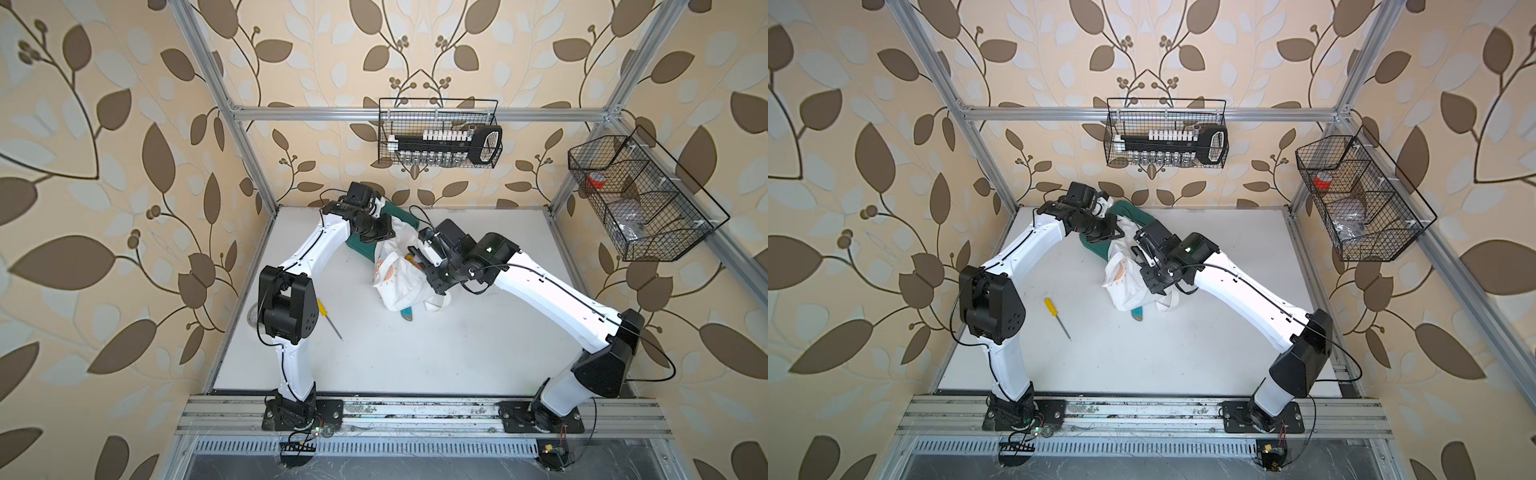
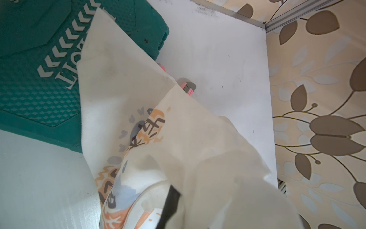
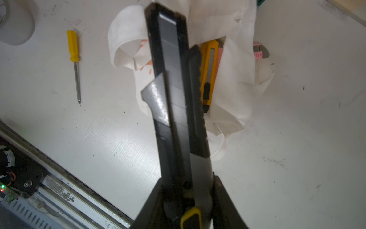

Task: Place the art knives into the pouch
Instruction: Place the utility knife in the pouch.

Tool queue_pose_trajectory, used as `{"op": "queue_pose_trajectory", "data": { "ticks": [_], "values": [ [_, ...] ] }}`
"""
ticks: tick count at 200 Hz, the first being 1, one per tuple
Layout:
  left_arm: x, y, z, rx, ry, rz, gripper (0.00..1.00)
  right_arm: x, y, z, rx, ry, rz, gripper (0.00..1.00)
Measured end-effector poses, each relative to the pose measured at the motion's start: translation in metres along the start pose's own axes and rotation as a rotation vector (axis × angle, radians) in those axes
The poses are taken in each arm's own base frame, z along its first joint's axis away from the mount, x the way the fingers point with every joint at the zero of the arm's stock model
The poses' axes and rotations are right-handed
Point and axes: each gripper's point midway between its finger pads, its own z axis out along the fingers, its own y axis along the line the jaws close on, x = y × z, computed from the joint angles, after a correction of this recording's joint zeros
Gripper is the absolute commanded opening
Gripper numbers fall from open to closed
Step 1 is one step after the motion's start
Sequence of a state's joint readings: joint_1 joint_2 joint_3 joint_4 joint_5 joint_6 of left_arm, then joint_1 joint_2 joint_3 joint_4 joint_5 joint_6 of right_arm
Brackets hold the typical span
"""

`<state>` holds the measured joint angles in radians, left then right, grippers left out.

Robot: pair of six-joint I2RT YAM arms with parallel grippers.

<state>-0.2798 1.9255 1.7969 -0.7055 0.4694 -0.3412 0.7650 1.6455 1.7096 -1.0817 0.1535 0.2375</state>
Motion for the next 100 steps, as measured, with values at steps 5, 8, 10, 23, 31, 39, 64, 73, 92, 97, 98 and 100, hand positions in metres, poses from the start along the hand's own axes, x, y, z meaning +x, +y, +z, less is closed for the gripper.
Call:
{"op": "queue_pose_trajectory", "data": {
  "ticks": [5, 8, 10, 23, 31, 39, 64, 73, 92, 97, 98, 100],
  "values": [
    [0.001, 0.001, 0.001, -0.001, 0.002, -0.001, 0.00, -0.003, -0.004, 0.002, 0.004, 0.001, 0.007, 0.33],
    [0.002, 0.001, 0.001, -0.002, 0.004, -0.002, 0.00, -0.004, -0.005, 0.004, 0.005, 0.004, 0.009, 0.33],
    [0.002, 0.002, 0.001, -0.002, 0.005, -0.003, 0.00, -0.005, -0.007, 0.005, 0.007, 0.004, 0.012, 0.33],
    [0.005, 0.004, 0.003, -0.005, 0.013, -0.007, 0.00, -0.010, -0.012, 0.015, 0.010, 0.019, 0.019, 0.33],
    [0.007, 0.006, 0.005, -0.008, 0.018, -0.010, 0.00, -0.012, -0.014, 0.022, 0.010, 0.032, 0.023, 0.33],
    [0.009, 0.007, 0.006, -0.010, 0.024, -0.014, 0.00, -0.015, -0.015, 0.031, 0.008, 0.047, 0.025, 0.33],
    [0.014, 0.011, 0.008, -0.015, 0.035, -0.020, 0.00, -0.022, -0.016, 0.060, -0.002, 0.092, 0.023, 0.33],
    [0.014, 0.011, 0.008, -0.015, 0.035, -0.020, 0.00, -0.027, -0.016, 0.071, -0.006, 0.105, 0.022, 0.33],
    [0.015, 0.010, 0.006, -0.014, 0.033, -0.019, 0.00, -0.045, -0.016, 0.093, -0.019, 0.107, 0.025, 0.33],
    [0.016, 0.010, 0.005, -0.014, 0.032, -0.018, 0.00, -0.050, -0.016, 0.099, -0.023, 0.107, 0.028, 0.33],
    [0.016, 0.010, 0.005, -0.014, 0.031, -0.018, 0.00, -0.051, -0.016, 0.100, -0.024, 0.106, 0.028, 0.33],
    [0.016, 0.009, 0.004, -0.014, 0.031, -0.018, 0.00, -0.054, -0.016, 0.103, -0.027, 0.105, 0.028, 0.34]
  ]
}}
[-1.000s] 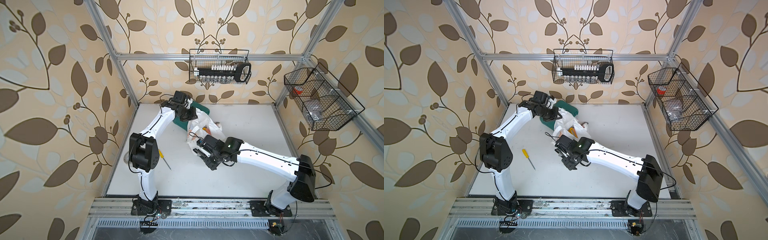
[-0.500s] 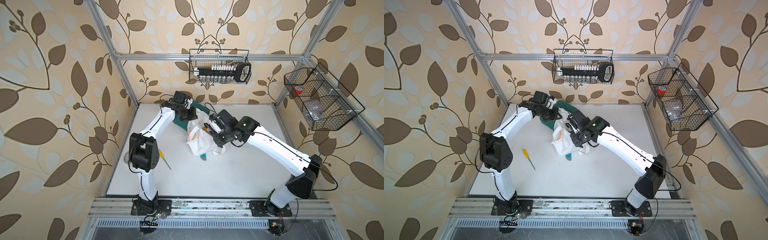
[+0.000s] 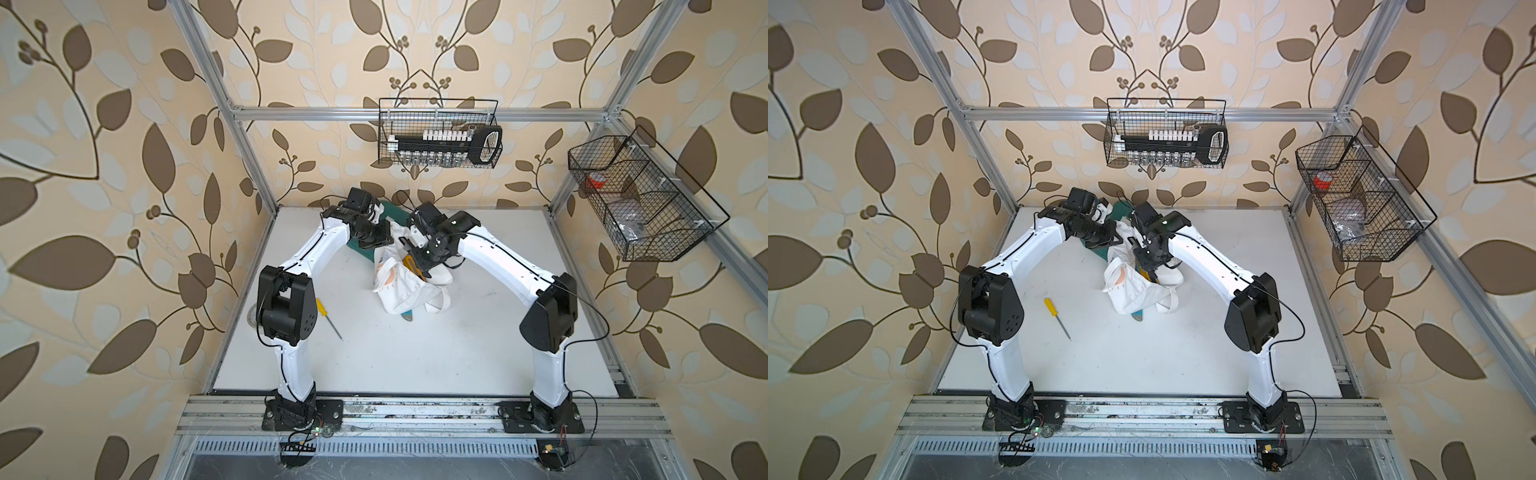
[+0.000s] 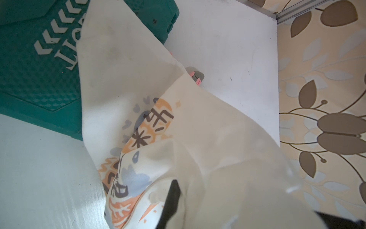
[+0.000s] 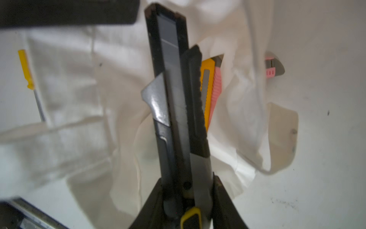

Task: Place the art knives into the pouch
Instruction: Place the utility knife in the pouch.

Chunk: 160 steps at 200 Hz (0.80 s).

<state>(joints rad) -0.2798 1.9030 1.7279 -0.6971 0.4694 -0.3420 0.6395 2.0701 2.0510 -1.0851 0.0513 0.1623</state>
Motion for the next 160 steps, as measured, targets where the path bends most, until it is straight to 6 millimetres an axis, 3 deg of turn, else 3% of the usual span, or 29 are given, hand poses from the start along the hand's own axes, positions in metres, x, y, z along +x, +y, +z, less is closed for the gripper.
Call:
{"op": "queue_pose_trajectory", "data": {
  "ticks": [19, 32, 59, 72, 91, 111, 125, 139, 160],
  "values": [
    [0.000, -0.003, -0.005, 0.003, -0.009, 0.005, 0.00, -0.022, -0.003, 0.015, -0.014, -0.017, 0.007, 0.57],
    [0.000, -0.004, -0.008, 0.006, -0.015, 0.008, 0.00, -0.030, -0.007, 0.022, -0.015, -0.022, 0.008, 0.65],
    [0.000, -0.006, -0.012, 0.008, -0.021, 0.012, 0.00, -0.012, -0.013, 0.021, -0.009, -0.003, 0.009, 0.73],
    [0.000, -0.006, -0.012, 0.007, -0.020, 0.012, 0.00, 0.011, -0.018, 0.011, -0.001, 0.007, 0.011, 0.80],
    [0.000, -0.006, -0.012, 0.006, -0.019, 0.011, 0.00, 0.033, -0.026, -0.023, 0.010, -0.025, 0.026, 0.84],
    [0.001, -0.006, -0.011, 0.006, -0.018, 0.010, 0.00, 0.029, -0.044, -0.058, 0.010, -0.119, 0.073, 0.86],
    [0.001, -0.006, -0.011, 0.006, -0.018, 0.010, 0.00, 0.020, -0.058, -0.068, 0.010, -0.170, 0.110, 0.87],
    [0.002, -0.005, -0.011, 0.005, -0.017, 0.009, 0.00, 0.014, -0.070, -0.061, 0.011, -0.182, 0.137, 0.87],
    [0.003, -0.005, -0.012, 0.003, -0.015, 0.008, 0.00, 0.012, -0.072, -0.023, -0.020, -0.124, 0.149, 0.87]
  ]
}}
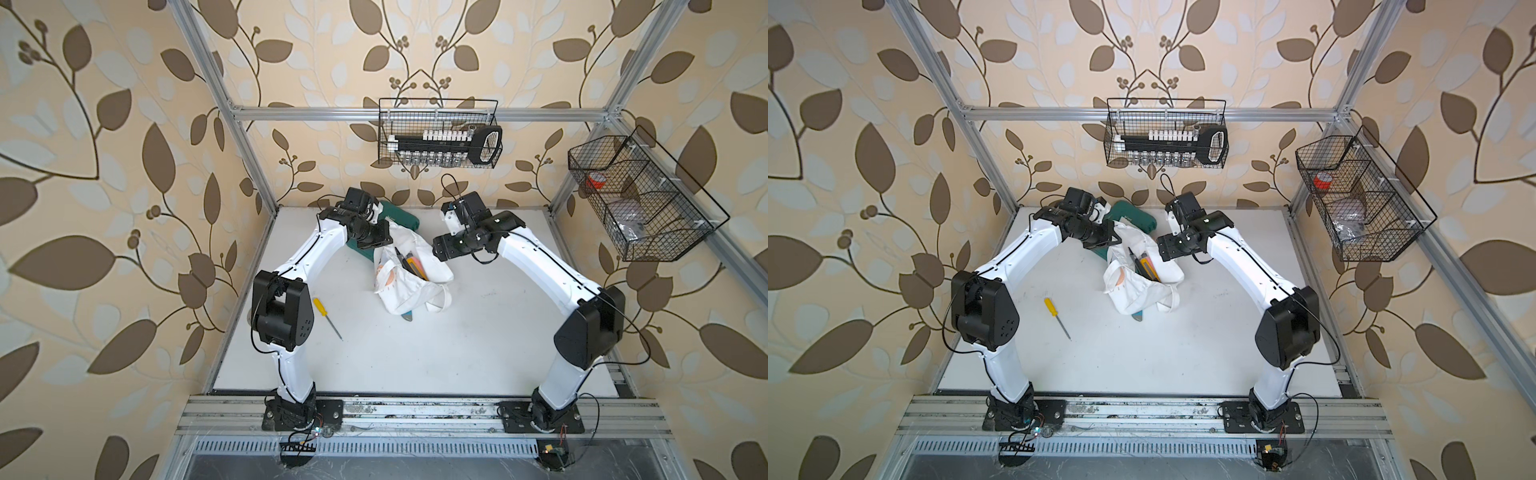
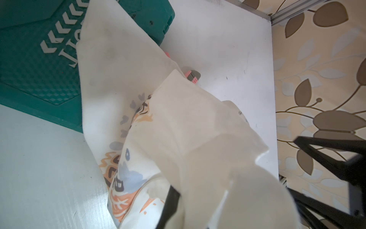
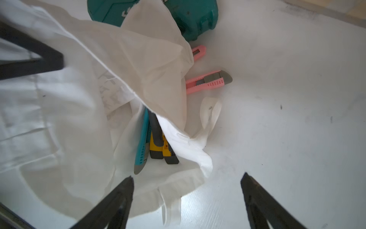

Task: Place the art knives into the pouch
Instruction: Place the utility knife in the pouch, then adjust the pouch at the center of the board.

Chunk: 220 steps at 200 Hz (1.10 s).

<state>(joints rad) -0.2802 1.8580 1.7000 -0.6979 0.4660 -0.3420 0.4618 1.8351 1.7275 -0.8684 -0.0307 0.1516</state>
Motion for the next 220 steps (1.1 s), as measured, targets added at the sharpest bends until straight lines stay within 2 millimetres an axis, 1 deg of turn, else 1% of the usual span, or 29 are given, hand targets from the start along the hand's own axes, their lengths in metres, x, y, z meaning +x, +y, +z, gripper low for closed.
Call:
{"op": "queue_pose_trajectory", "data": {
  "ticks": [22, 30, 35, 37, 41, 42, 43, 44, 45, 46, 47, 48, 49, 50, 51, 54, 66, 77, 89, 98, 112, 124, 148, 159, 168, 178, 190, 200, 220],
  "values": [
    [0.000, 0.000, -0.001, -0.001, -0.002, 0.001, 0.00, 0.012, 0.001, 0.049, -0.037, 0.090, 0.016, 0.87],
    [0.000, 0.000, -0.002, -0.002, -0.002, 0.001, 0.00, 0.018, 0.002, 0.064, -0.053, 0.120, 0.020, 0.84],
    [0.000, 0.000, -0.002, -0.002, -0.001, 0.001, 0.00, 0.021, 0.003, 0.073, -0.065, 0.138, 0.023, 0.74],
    [0.001, 0.000, -0.002, -0.002, -0.001, 0.000, 0.00, 0.023, 0.004, 0.075, -0.070, 0.144, 0.027, 0.74],
    [0.001, 0.000, -0.002, -0.003, 0.000, 0.000, 0.00, 0.024, 0.004, 0.080, -0.079, 0.152, 0.024, 0.59],
    [0.001, 0.000, -0.002, -0.003, 0.000, 0.000, 0.00, 0.025, 0.004, 0.082, -0.082, 0.155, 0.026, 0.52],
    [0.001, 0.000, -0.002, -0.003, 0.000, 0.000, 0.00, 0.026, 0.005, 0.083, -0.084, 0.158, 0.028, 0.52],
    [0.001, 0.000, -0.002, -0.003, 0.000, 0.000, 0.00, 0.026, 0.005, 0.084, -0.086, 0.160, 0.035, 0.47],
    [0.001, 0.000, -0.002, -0.003, 0.001, 0.000, 0.00, 0.026, 0.005, 0.085, -0.087, 0.161, 0.037, 0.38],
    [0.001, 0.000, -0.002, -0.003, 0.001, -0.001, 0.00, 0.027, 0.006, 0.086, -0.091, 0.164, 0.034, 0.34],
    [0.001, 0.000, -0.002, -0.003, 0.001, 0.000, 0.00, 0.027, 0.006, 0.087, -0.093, 0.164, 0.032, 0.34],
    [0.001, 0.000, -0.002, -0.003, 0.001, -0.001, 0.00, 0.028, 0.006, 0.088, -0.095, 0.166, 0.029, 0.28],
    [0.001, 0.000, -0.002, -0.003, 0.002, -0.001, 0.00, 0.028, 0.006, 0.089, -0.096, 0.168, 0.032, 0.19],
    [0.001, 0.000, -0.002, -0.003, 0.002, -0.001, 0.00, 0.028, 0.006, 0.089, -0.097, 0.170, 0.035, 0.14],
    [0.001, 0.000, -0.002, -0.003, 0.002, -0.001, 0.00, 0.029, 0.007, 0.090, -0.100, 0.171, 0.038, 0.14],
    [0.001, 0.000, -0.002, -0.004, 0.002, -0.002, 0.00, 0.029, 0.007, 0.092, -0.102, 0.173, 0.036, 0.00],
    [0.002, 0.000, -0.002, -0.005, 0.005, -0.003, 0.00, 0.029, 0.008, 0.093, -0.108, 0.175, 0.045, 0.00],
    [0.002, -0.001, -0.004, -0.007, 0.010, -0.006, 0.00, 0.025, 0.009, 0.087, -0.106, 0.156, 0.047, 0.00],
    [0.000, -0.005, -0.010, -0.007, 0.010, -0.007, 0.00, 0.018, 0.008, 0.071, -0.099, 0.122, 0.051, 0.00],
    [-0.003, -0.010, -0.016, -0.003, 0.003, -0.004, 0.00, 0.011, 0.008, 0.052, -0.095, 0.088, 0.049, 0.00],
    [-0.014, -0.022, -0.029, 0.011, -0.025, 0.007, 0.00, -0.004, 0.010, 0.010, -0.093, 0.003, 0.044, 0.00],
    [-0.023, -0.036, -0.043, 0.034, -0.060, 0.027, 0.00, -0.017, 0.012, -0.036, -0.097, -0.091, 0.038, 0.00],
    [-0.030, -0.085, -0.079, 0.143, -0.116, 0.104, 0.00, -0.041, 0.022, -0.129, -0.128, -0.296, 0.016, 0.00],
    [-0.030, -0.110, -0.097, 0.195, -0.136, 0.145, 0.00, -0.046, 0.024, -0.163, -0.135, -0.366, 0.013, 0.00],
    [-0.029, -0.128, -0.110, 0.236, -0.155, 0.178, 0.00, -0.048, 0.023, -0.184, -0.131, -0.406, 0.014, 0.00],
    [-0.025, -0.143, -0.122, 0.269, -0.164, 0.202, 0.00, -0.047, 0.021, -0.198, -0.122, -0.430, 0.015, 0.00],
    [-0.022, -0.152, -0.132, 0.296, -0.170, 0.218, 0.00, -0.047, 0.018, -0.209, -0.113, -0.449, 0.018, 0.00],
    [-0.019, -0.157, -0.135, 0.311, -0.168, 0.224, 0.00, -0.046, 0.016, -0.211, -0.105, -0.448, 0.022, 0.00],
    [-0.017, -0.158, -0.133, 0.320, -0.155, 0.221, 0.00, -0.043, 0.007, -0.208, -0.086, -0.428, 0.037, 0.00]
  ]
}}
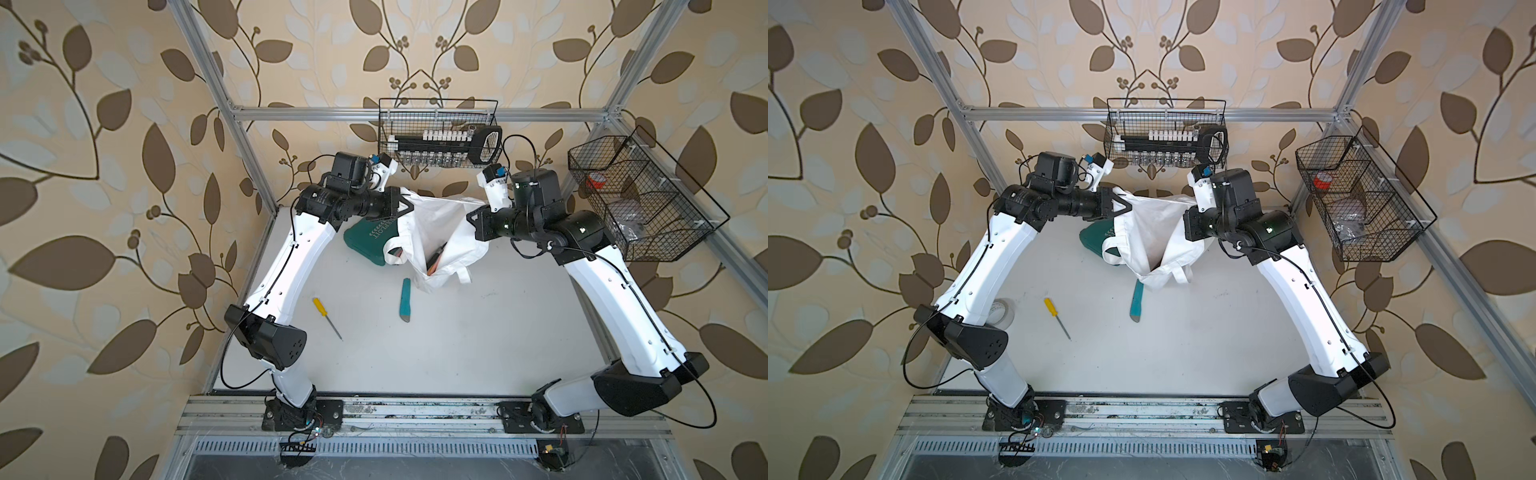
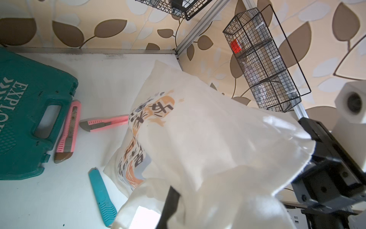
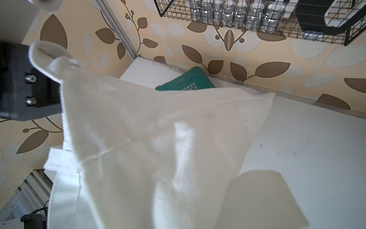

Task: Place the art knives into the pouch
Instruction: Adjust the pouch at the center of the board.

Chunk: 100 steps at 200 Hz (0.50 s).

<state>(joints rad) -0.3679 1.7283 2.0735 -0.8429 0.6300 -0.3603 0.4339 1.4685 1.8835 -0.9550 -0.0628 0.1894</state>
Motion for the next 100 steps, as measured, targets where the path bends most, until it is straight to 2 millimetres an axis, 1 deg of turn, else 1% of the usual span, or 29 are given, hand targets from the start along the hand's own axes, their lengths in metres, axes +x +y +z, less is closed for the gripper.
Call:
{"op": "queue_pose_trajectory", "data": {
  "ticks": [19, 38, 54, 67, 85, 100],
  "values": [
    [0.006, 0.006, 0.007, 0.003, 0.022, -0.016, 0.00, 0.006, -0.007, 0.004, 0.016, 0.027, 0.006, 0.00],
    [0.016, 0.012, 0.019, 0.016, 0.055, -0.030, 0.00, 0.011, -0.019, 0.004, 0.030, 0.050, 0.023, 0.00],
    [0.024, 0.010, 0.030, 0.042, 0.082, -0.028, 0.00, 0.012, -0.033, 0.005, 0.050, 0.062, 0.048, 0.00],
    [0.028, 0.011, 0.038, 0.054, 0.098, -0.030, 0.00, 0.013, -0.041, 0.007, 0.056, 0.068, 0.063, 0.00],
    [0.031, 0.017, 0.046, 0.056, 0.109, -0.038, 0.00, 0.019, -0.049, 0.017, 0.059, 0.092, 0.082, 0.00],
    [0.036, 0.028, 0.055, 0.043, 0.122, -0.055, 0.00, 0.032, -0.058, 0.034, 0.076, 0.135, 0.102, 0.00]
  ]
}}
